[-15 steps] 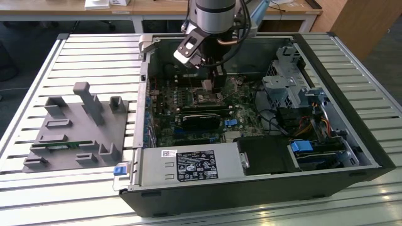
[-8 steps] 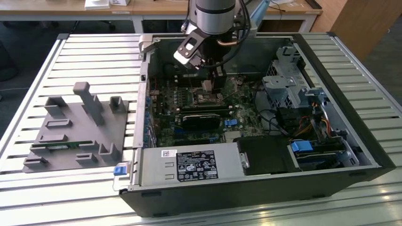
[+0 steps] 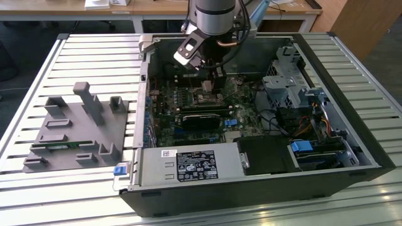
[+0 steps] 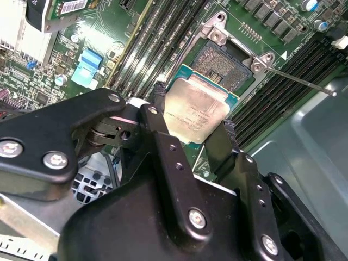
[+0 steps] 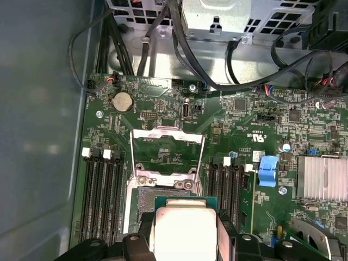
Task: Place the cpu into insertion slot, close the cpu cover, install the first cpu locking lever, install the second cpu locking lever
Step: 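Place the cpu into insertion slot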
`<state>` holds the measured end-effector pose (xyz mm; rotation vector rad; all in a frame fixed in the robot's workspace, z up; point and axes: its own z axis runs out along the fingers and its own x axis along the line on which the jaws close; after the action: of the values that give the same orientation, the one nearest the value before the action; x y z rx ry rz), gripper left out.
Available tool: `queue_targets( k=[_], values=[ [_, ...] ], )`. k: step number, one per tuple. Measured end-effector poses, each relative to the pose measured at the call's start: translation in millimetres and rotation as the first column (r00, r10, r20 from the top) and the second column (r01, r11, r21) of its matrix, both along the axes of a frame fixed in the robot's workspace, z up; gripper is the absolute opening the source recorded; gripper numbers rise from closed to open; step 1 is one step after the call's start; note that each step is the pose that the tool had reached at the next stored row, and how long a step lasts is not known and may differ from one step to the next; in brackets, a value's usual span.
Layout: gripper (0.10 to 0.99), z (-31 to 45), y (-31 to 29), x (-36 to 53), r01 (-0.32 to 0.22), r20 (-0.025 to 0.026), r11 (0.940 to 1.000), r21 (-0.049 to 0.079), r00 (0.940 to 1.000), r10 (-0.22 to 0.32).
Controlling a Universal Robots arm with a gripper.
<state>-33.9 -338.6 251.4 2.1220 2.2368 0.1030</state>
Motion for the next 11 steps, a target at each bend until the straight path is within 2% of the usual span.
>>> queue_targets(
  k=[11],
  values=[
    [0.541, -2.2, 0.0, 0.0, 0.0, 0.0001, 1.0, 0.0, 1.0, 0.0]
  ],
)
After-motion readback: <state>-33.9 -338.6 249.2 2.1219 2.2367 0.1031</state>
